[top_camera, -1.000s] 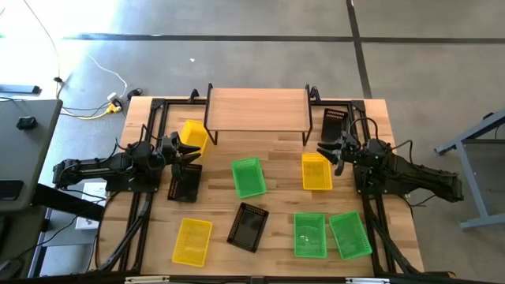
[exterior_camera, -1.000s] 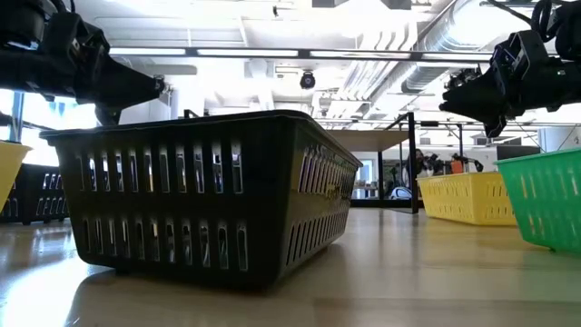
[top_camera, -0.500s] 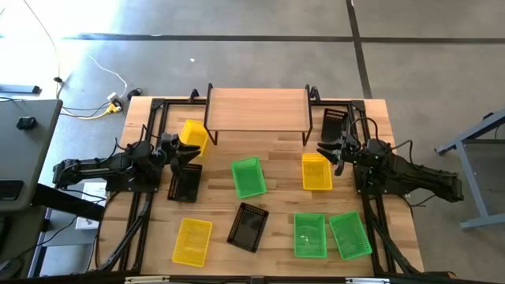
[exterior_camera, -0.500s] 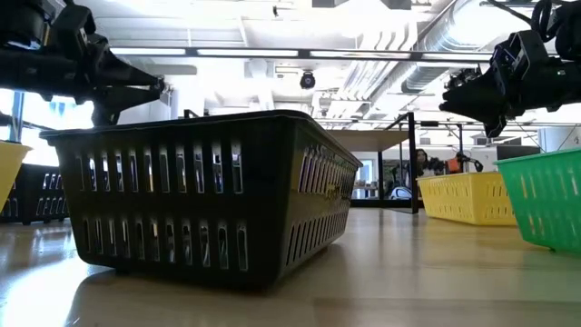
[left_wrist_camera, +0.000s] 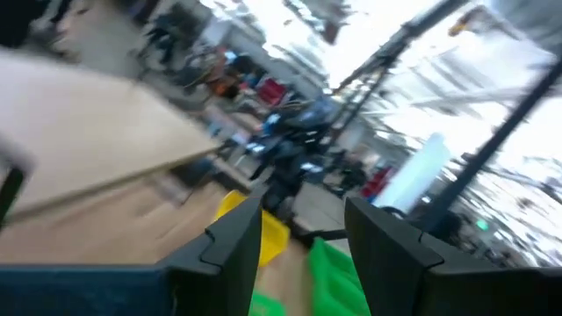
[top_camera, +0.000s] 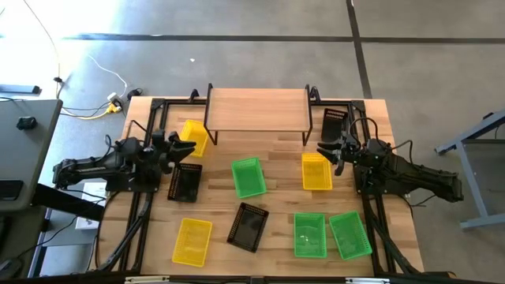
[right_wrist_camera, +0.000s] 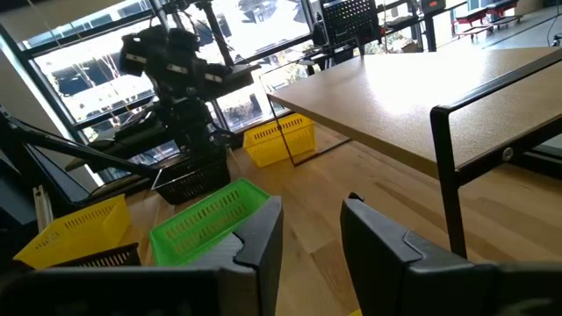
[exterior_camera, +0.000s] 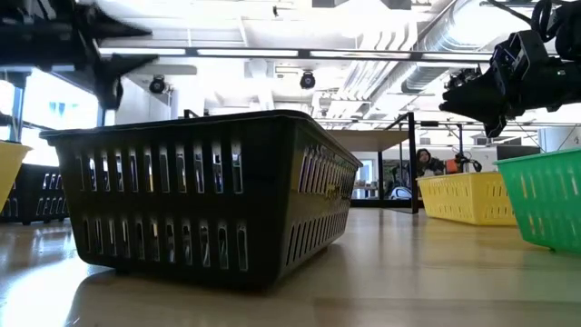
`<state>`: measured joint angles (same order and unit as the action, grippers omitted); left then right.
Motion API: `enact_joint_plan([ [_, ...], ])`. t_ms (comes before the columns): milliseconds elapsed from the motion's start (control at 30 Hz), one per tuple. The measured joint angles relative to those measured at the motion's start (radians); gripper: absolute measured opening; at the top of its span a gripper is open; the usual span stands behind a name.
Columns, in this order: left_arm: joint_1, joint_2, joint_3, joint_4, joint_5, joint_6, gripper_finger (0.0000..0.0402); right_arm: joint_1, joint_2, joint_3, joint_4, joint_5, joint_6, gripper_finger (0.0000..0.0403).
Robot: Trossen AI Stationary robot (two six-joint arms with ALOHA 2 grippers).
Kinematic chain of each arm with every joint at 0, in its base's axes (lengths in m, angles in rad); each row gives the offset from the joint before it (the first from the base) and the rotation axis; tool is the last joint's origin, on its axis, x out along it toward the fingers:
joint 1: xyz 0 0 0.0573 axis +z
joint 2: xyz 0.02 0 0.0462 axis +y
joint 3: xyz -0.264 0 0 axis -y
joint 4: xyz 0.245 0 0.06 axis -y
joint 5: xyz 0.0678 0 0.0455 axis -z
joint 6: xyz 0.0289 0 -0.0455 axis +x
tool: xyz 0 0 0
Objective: Stack baskets on shelf by color
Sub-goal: Put the middle-left black bin on the shelf
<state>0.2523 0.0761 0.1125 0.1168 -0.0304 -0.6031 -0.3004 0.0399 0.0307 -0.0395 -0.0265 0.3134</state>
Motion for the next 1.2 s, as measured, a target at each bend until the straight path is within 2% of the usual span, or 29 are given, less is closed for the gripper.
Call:
enact_joint_plan([
  [133, 0.0, 0.02, 0.115, -0.054, 0.066, 0.092, 0.0156, 0.0, 0.0, 0.0, 0.0, 0.0, 0.0, 0.0103],
  [267, 0.0, 0.081, 0.265, -0.196, 0.08, 0.177, 0.0156, 0.0, 0.0, 0.0, 0.0, 0.0, 0.0, 0.0103],
  [500, 0.0, 0.259, 0.529, -0.489, 0.134, 0.257, 0.0156, 0.0, 0.0, 0.0, 0.0, 0.0, 0.0, 0.0103],
  [700, 0.0, 0.422, 0.694, -0.731, 0.19, 0.259, 0.0156, 0.0, 0.0, 0.0, 0.0, 0.0, 0.0, 0.0103],
  [833, 0.0, 0.507, 0.749, -0.92, 0.242, 0.259, 0.0156, 0.0, 0.0, 0.0, 0.0, 0.0, 0.0, 0.0103],
  [1000, -0.028, 0.582, 0.752, -1.117, 0.286, 0.259, 0.0156, 0.0, 0.0, 0.0, 0.0, 0.0, 0.0, 0.0103],
  [1200, -0.117, 0.656, 0.752, -1.19, 0.288, 0.258, 0.0156, 0.0, 0.0, 0.0, 0.0, 0.0, 0.0, 0.0103],
])
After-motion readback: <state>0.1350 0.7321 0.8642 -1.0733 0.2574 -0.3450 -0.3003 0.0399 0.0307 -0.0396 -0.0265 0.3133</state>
